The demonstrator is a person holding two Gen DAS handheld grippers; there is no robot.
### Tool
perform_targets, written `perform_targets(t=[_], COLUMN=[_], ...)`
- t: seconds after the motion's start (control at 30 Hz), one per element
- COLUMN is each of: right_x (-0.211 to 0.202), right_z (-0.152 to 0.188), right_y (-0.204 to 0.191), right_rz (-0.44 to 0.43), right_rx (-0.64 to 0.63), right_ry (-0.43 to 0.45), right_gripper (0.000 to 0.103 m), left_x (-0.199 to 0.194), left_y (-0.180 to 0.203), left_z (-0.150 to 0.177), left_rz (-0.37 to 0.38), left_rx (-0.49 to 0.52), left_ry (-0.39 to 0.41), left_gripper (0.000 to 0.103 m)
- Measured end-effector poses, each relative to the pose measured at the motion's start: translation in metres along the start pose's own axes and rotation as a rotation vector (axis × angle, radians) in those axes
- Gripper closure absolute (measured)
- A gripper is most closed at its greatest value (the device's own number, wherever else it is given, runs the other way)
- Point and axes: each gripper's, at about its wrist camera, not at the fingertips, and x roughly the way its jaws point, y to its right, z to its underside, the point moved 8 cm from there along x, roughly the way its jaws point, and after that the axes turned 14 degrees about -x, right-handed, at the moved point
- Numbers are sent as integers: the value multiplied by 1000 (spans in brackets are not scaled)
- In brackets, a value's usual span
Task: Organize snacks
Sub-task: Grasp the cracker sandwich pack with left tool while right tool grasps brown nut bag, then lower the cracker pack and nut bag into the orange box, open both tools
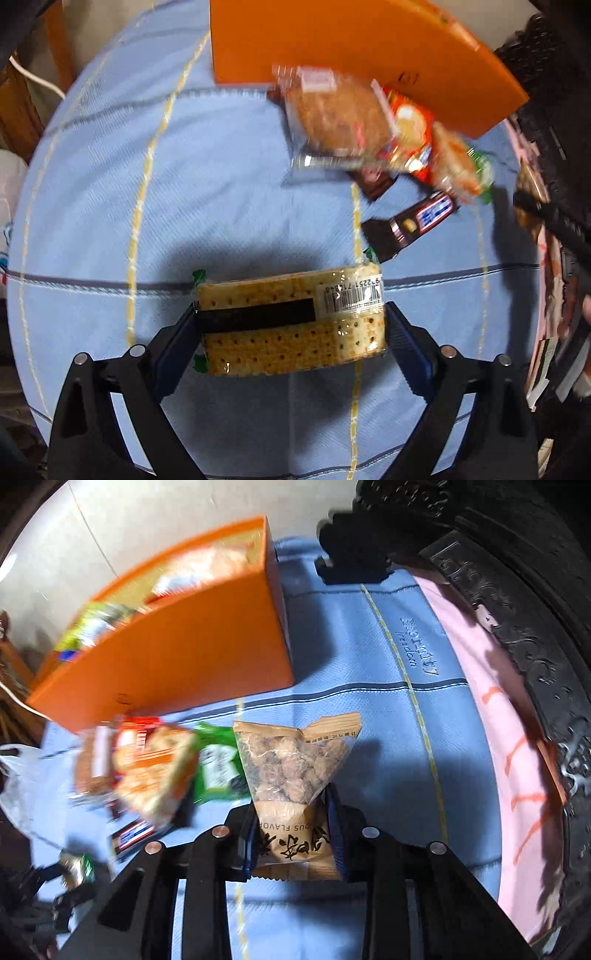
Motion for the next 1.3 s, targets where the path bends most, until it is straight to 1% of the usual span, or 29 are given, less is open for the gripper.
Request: perform_targets(t=[0.07,0.13,0.17,0.27,0.33,0.37,0.4,0.47,0.53,0.57,0.63,0.73,0.83,0.9,0.93,1.0,1.03,1.07,1.1,1.2,1.3], right_x=[-16,-33,-38,-58,-65,-69,-71,-73,-70,-68,-61,-42,-21,-10,-5,3,2,0,-2,-5,-11], right_z=[-3,-8,-13,-33,-47,-57,-67,-89,-115,-124,-145,-178,-203,-214,-218,-223,-222,-220,-216,-202,-185], right_y=[-10,-14,-16,-27,-29,-34,-37,-43,-49,-53,-61,-77,-83,-85,-84,-83,-80,-79,-78,-77,-73], right_rz=[-27,-44,-52,-79,-88,-93,-99,-96,-93,-94,-87,-60,-55,-58,-65,-95,-87,-82,-86,-101,-104], right_rx=[-2,-7,-7,-16,-33,-48,-62,-86,-115,-126,-163,-234,-242,-225,-202,-155,-130,-121,-120,-108,-86], right_ry=[26,58,69,122,142,153,162,181,190,198,201,197,183,186,189,195,214,230,236,227,217], right_gripper=[72,72,72,72,72,71,71,71,71,71,71,71,71,70,68,43,27,24,23,23,17], left_x=[-13,-26,-37,-63,-83,-88,-96,-110,-120,-125,-128,-121,-109,-99,-93,-83,-82,-79,-77,-69,-69], left_y=[2,3,6,8,15,23,27,41,52,59,69,82,96,102,106,107,105,102,99,88,78], left_z=[-7,-17,-25,-43,-71,-76,-88,-117,-137,-154,-176,-210,-240,-251,-256,-262,-263,-262,-260,-252,-243], left_rz=[26,31,37,52,61,48,38,43,42,48,46,57,62,52,62,61,50,45,45,34,36], left_rx=[2,16,30,42,47,54,65,81,80,89,95,81,65,60,55,27,16,6,0,-17,-32], left_ry=[18,52,79,113,120,137,160,197,213,229,248,253,258,262,263,274,283,290,287,255,246], left_gripper=[11,11,11,11,11,11,11,11,11,11,11,11,11,11,11,9,9,8,6,6,5])
